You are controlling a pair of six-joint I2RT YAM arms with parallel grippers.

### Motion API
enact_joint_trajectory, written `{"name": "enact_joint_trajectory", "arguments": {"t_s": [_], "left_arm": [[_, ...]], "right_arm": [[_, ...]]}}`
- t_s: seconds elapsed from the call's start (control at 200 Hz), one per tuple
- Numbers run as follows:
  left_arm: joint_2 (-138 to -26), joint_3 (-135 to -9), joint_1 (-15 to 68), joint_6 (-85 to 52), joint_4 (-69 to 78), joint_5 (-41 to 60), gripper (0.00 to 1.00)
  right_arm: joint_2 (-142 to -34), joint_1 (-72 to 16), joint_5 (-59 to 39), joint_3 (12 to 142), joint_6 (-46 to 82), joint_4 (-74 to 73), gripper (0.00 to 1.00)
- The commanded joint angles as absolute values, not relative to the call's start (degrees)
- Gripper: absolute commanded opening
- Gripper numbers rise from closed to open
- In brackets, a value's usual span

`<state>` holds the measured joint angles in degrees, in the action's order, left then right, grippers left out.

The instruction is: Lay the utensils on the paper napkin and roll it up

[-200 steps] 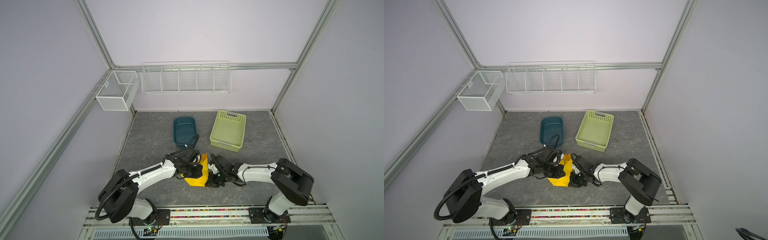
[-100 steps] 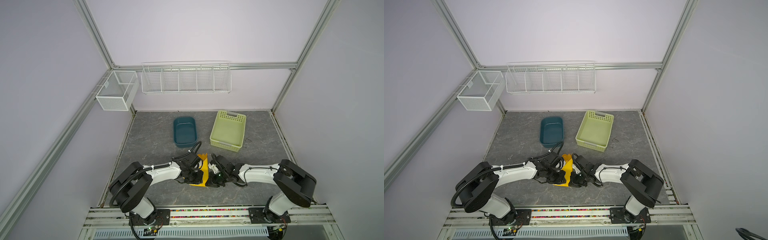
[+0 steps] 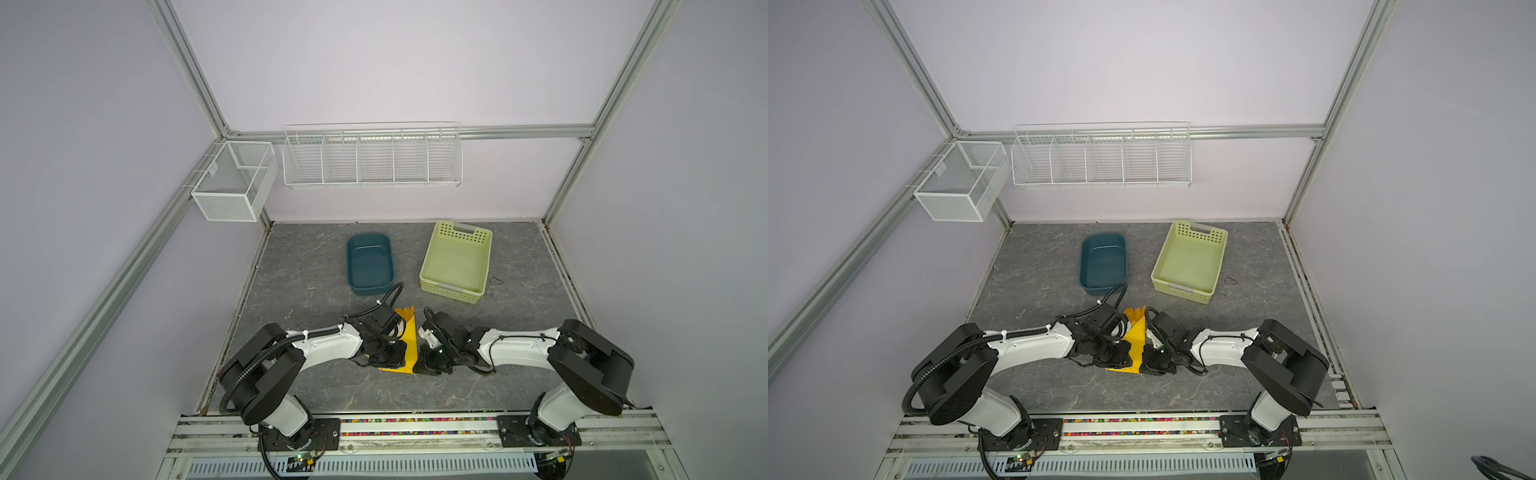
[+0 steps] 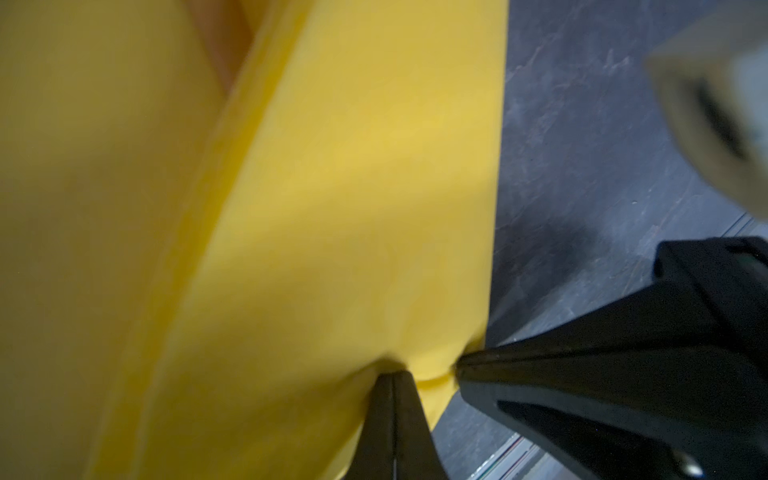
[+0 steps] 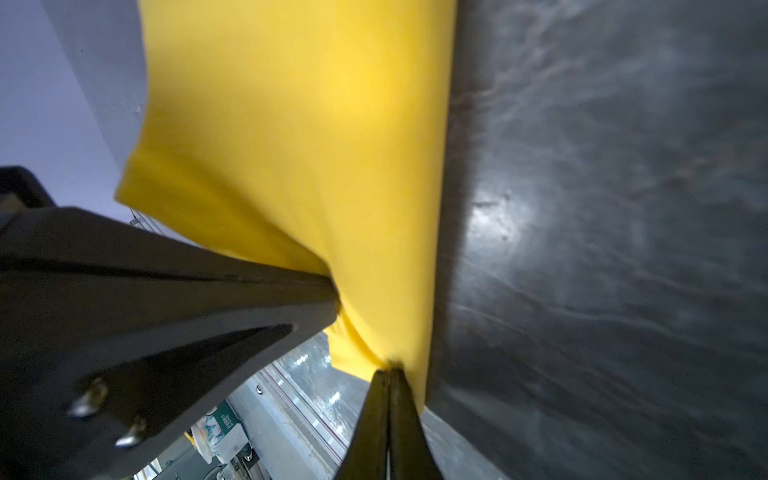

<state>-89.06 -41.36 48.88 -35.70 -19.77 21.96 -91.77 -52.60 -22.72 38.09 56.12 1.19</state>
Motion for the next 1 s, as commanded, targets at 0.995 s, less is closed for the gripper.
{"name": "enact_joint_trajectory", "arguments": {"t_s": [0.995], "left_arm": [[-90.61,-40.17,48.98,-35.16,-21.05,18.36,0.0]], "right_arm": [[-88.36,-49.18,-19.15,42.68,51.0,7.74,0.07]]}}
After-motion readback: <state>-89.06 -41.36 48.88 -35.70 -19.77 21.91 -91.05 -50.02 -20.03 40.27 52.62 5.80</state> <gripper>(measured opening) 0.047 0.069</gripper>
